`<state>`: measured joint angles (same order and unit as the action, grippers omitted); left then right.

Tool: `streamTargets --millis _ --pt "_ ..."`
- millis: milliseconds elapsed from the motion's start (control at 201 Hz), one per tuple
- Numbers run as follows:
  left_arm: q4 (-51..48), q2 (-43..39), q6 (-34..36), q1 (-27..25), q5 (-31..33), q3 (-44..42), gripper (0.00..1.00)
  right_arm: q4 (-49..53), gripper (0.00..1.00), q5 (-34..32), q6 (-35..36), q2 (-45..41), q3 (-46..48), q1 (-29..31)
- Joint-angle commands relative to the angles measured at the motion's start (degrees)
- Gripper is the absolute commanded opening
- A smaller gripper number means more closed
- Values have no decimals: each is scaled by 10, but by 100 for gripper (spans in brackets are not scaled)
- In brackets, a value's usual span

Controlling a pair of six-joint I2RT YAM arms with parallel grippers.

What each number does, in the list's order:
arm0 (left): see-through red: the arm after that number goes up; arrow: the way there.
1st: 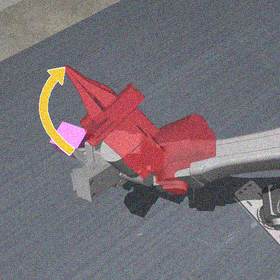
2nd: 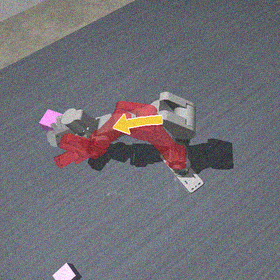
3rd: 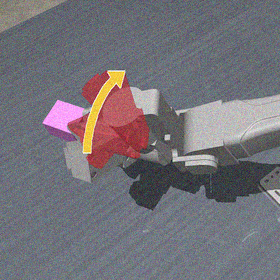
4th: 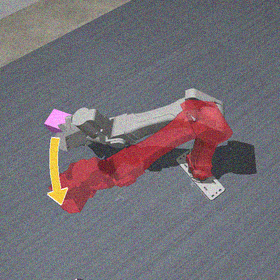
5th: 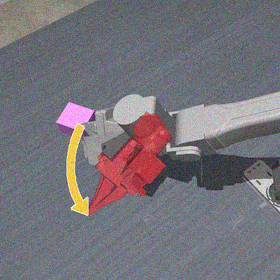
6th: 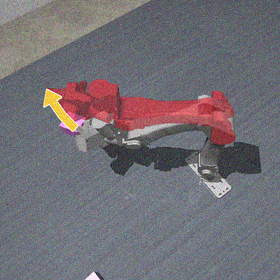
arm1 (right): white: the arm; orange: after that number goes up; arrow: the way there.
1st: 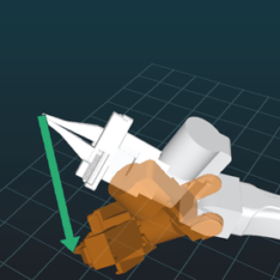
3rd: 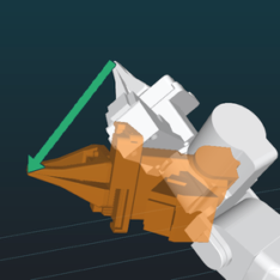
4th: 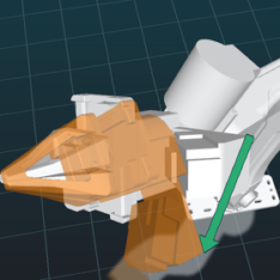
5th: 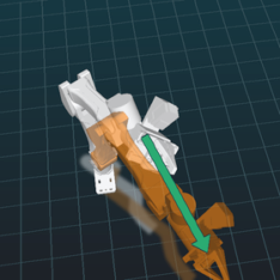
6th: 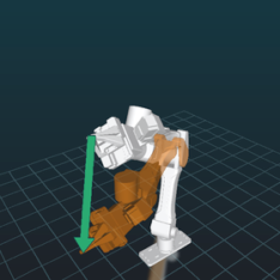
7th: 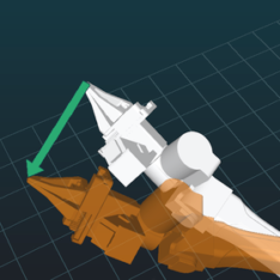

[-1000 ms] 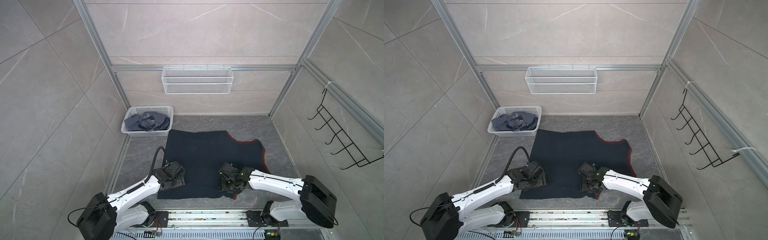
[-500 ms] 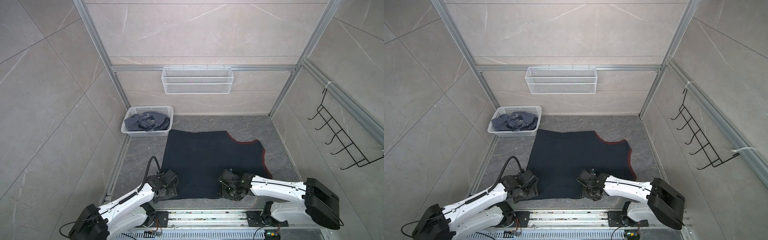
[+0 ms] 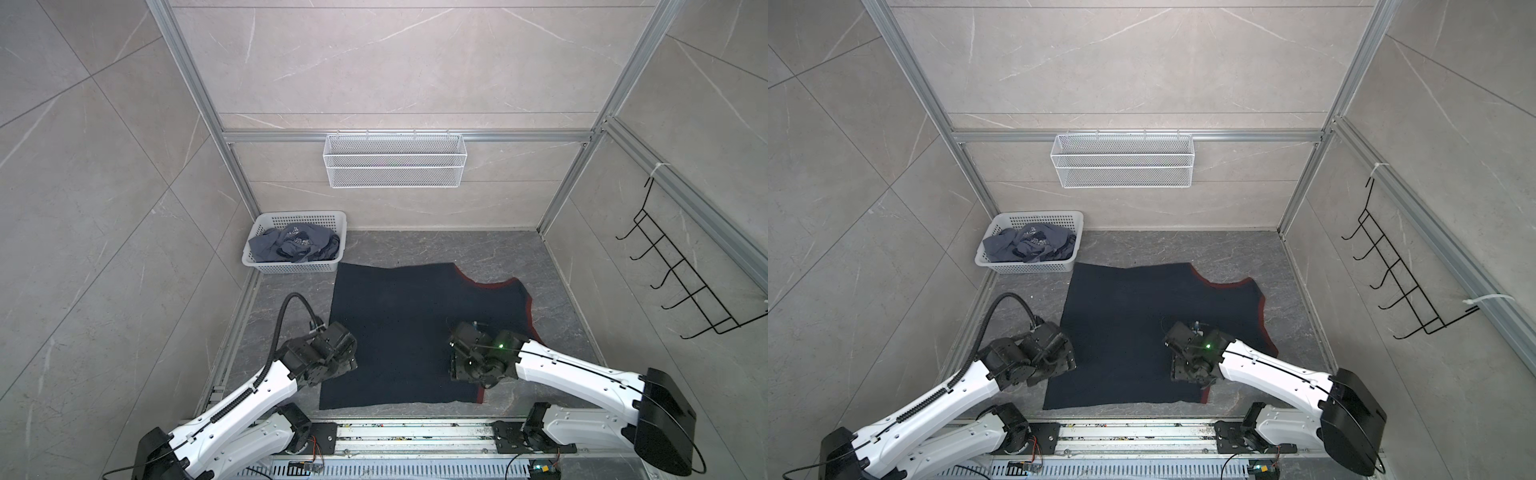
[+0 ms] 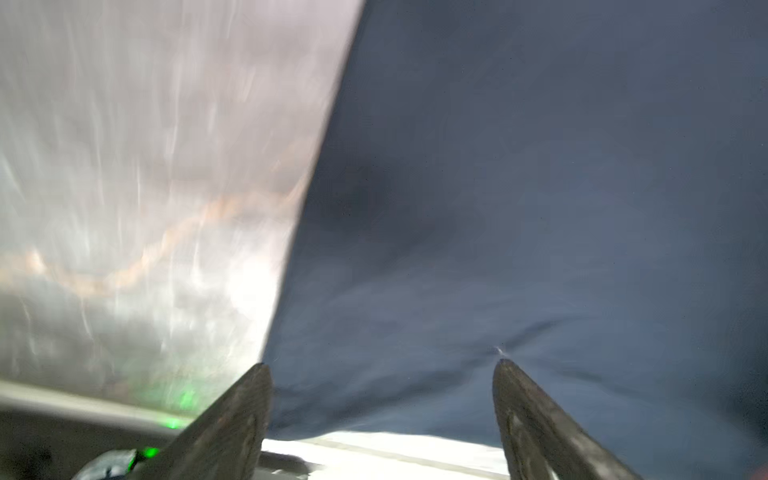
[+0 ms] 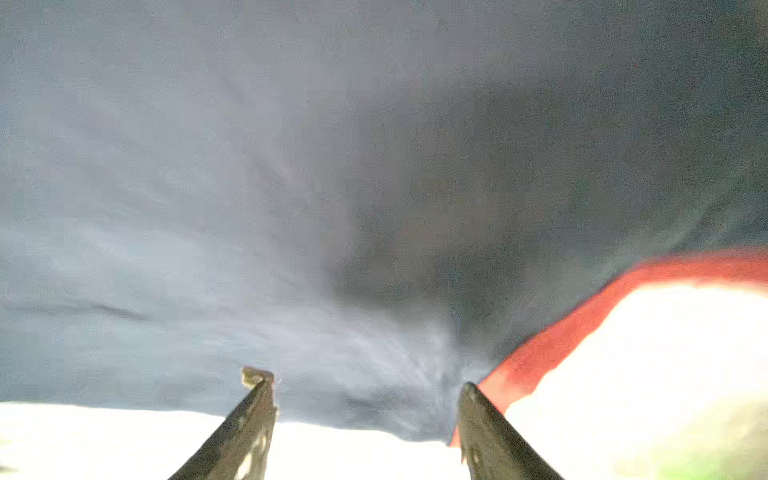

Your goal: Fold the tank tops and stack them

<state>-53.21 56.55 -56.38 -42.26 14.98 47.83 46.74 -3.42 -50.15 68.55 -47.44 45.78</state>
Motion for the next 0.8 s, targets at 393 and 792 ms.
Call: streamTargets --millis 393,792 --pt "78 586 277 148 83 581 84 -215 67 132 194 336 -288 -324" --pt "18 800 304 193 111 793 79 -157 65 141 203 595 -576 -354"
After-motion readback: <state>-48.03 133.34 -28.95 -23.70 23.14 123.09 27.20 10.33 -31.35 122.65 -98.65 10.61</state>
